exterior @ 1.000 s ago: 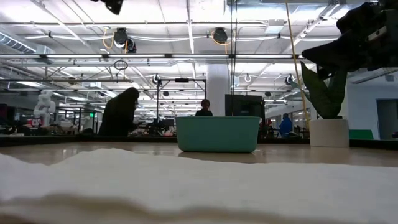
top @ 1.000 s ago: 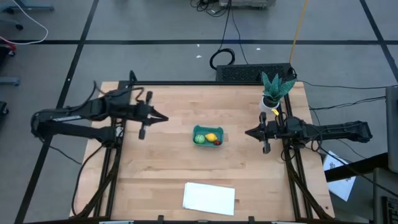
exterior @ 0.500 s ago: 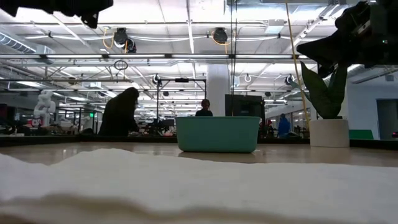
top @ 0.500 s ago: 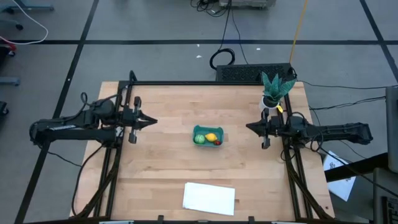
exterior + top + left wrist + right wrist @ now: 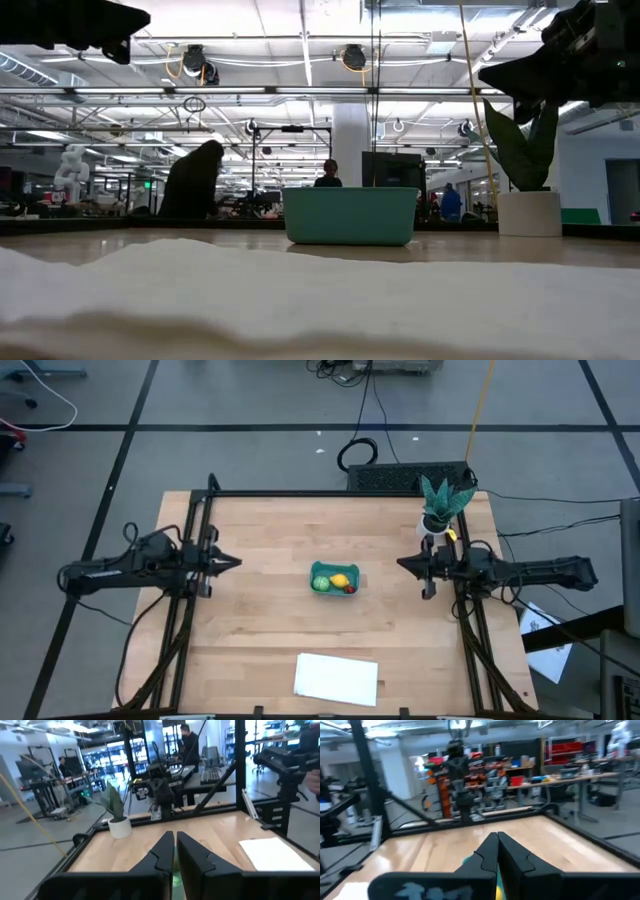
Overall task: Pick and placing Produce into tupperware
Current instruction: Adjust the blue bin
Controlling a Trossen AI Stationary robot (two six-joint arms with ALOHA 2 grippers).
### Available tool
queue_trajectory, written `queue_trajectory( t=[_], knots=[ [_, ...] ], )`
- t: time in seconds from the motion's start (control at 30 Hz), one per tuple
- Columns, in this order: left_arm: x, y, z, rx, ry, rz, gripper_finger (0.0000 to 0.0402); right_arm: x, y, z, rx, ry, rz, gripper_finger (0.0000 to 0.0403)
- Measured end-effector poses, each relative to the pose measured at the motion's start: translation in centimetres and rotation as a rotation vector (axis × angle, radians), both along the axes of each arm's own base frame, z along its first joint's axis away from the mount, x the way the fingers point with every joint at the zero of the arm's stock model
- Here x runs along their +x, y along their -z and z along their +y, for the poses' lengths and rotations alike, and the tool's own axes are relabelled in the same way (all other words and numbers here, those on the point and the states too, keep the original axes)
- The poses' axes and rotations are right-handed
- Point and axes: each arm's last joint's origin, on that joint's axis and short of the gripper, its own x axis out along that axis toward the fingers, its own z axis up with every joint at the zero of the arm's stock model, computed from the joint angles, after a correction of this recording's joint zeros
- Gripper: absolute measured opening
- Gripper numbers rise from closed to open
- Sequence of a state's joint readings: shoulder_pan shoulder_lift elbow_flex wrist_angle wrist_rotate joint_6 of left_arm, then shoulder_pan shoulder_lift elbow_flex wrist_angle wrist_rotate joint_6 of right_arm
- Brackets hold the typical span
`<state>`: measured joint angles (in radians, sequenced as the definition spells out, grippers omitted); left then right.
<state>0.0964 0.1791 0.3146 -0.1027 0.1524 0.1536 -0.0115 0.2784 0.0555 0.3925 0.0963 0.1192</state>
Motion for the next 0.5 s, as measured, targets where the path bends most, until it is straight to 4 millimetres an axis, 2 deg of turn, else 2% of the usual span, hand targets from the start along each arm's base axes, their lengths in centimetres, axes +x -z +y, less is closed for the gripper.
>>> queue_trajectory(
  t=[0.37, 0.5],
  knots=[
    [-0.7, 1.1, -0.2, -0.002, -0.004, -0.021, 0.0026, -0.5, -0.3, 0.0, -0.006, 0.005, -0.029, 0.0],
    [-0.7, 1.3, -0.3, -0.015, 0.017, -0.002, 0.0026, -0.6, -0.4, 0.2, -0.014, -0.047, -0.047, 0.0]
  ],
)
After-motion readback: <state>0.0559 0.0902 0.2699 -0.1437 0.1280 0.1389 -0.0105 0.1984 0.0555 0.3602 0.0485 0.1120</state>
